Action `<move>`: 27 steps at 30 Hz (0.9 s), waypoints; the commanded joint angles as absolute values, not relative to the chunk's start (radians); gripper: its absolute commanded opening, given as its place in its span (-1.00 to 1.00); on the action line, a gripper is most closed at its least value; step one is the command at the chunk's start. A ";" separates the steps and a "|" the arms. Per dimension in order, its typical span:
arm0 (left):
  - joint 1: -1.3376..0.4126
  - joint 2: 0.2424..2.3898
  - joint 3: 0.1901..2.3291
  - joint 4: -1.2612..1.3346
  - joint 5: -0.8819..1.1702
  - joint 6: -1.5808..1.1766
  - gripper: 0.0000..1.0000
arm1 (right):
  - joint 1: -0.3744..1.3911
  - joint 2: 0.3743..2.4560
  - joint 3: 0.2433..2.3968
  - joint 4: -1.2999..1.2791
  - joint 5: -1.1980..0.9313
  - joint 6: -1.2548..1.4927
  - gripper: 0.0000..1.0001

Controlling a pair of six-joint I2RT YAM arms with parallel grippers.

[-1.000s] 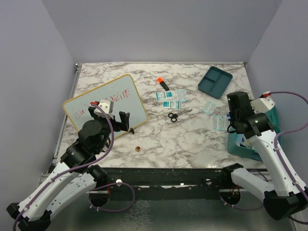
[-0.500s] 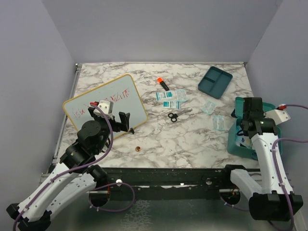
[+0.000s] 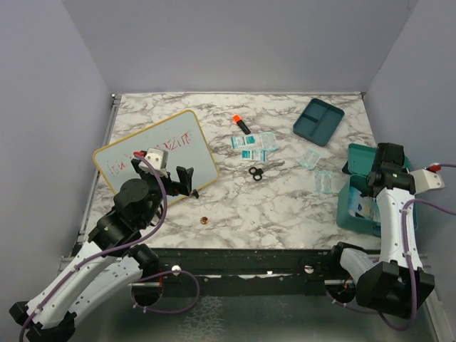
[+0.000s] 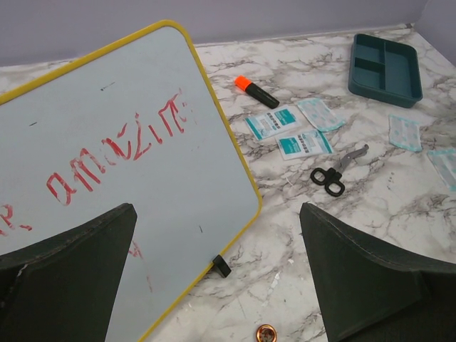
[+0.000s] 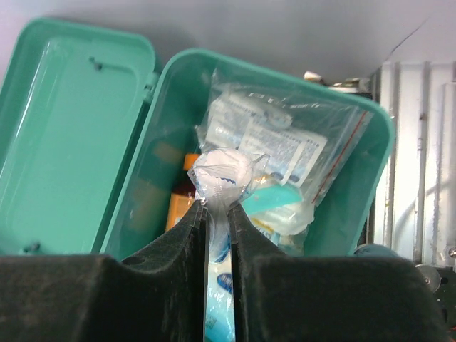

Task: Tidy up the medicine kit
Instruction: Place the medical item at the medicine box.

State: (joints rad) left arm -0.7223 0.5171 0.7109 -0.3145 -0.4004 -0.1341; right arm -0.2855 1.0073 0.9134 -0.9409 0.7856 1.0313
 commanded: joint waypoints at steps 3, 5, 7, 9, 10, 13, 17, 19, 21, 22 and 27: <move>-0.726 0.534 0.700 -0.298 -0.357 -0.140 0.98 | -0.364 1.027 0.955 -0.919 0.945 1.063 -0.62; -0.726 0.533 0.698 -0.297 -0.359 -0.140 0.98 | -0.408 1.030 0.946 -0.870 0.926 1.030 -0.62; -0.727 0.532 0.698 -0.297 -0.360 -0.140 0.98 | -0.431 1.027 0.919 -0.813 0.911 0.986 -0.62; -0.727 0.535 0.699 -0.296 -0.362 -0.140 0.98 | -0.440 1.026 0.898 -0.798 0.929 0.989 -0.62; -0.726 0.537 0.698 -0.297 -0.361 -0.140 0.98 | -0.442 1.026 0.890 -0.786 0.940 0.987 -0.62; -0.726 0.546 0.699 -0.297 -0.359 -0.140 0.98 | -0.446 1.040 0.874 -0.771 0.986 0.997 -0.63; -0.727 0.546 0.700 -0.296 -0.359 -0.140 0.98 | -0.453 1.091 0.858 -0.787 0.978 1.044 -0.63; -0.726 0.546 0.699 -0.297 -0.360 -0.140 0.98 | -0.457 1.108 0.835 -0.780 0.974 1.060 -0.63; -0.726 0.546 0.699 -0.297 -0.361 -0.140 0.98 | -0.461 1.120 0.811 -0.760 0.975 1.058 -0.63; -0.726 0.545 0.698 -0.297 -0.362 -0.140 0.98 | -0.466 1.126 0.803 -0.747 0.970 1.051 -0.63; -0.727 0.533 0.698 -0.301 -0.375 -0.138 0.98 | -0.493 1.162 0.779 -0.702 0.916 1.020 -0.63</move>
State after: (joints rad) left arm -0.7223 0.5468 0.7109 -0.3145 -0.3813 -0.1345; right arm -0.4683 1.1374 0.7971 -0.7582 0.9230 1.0199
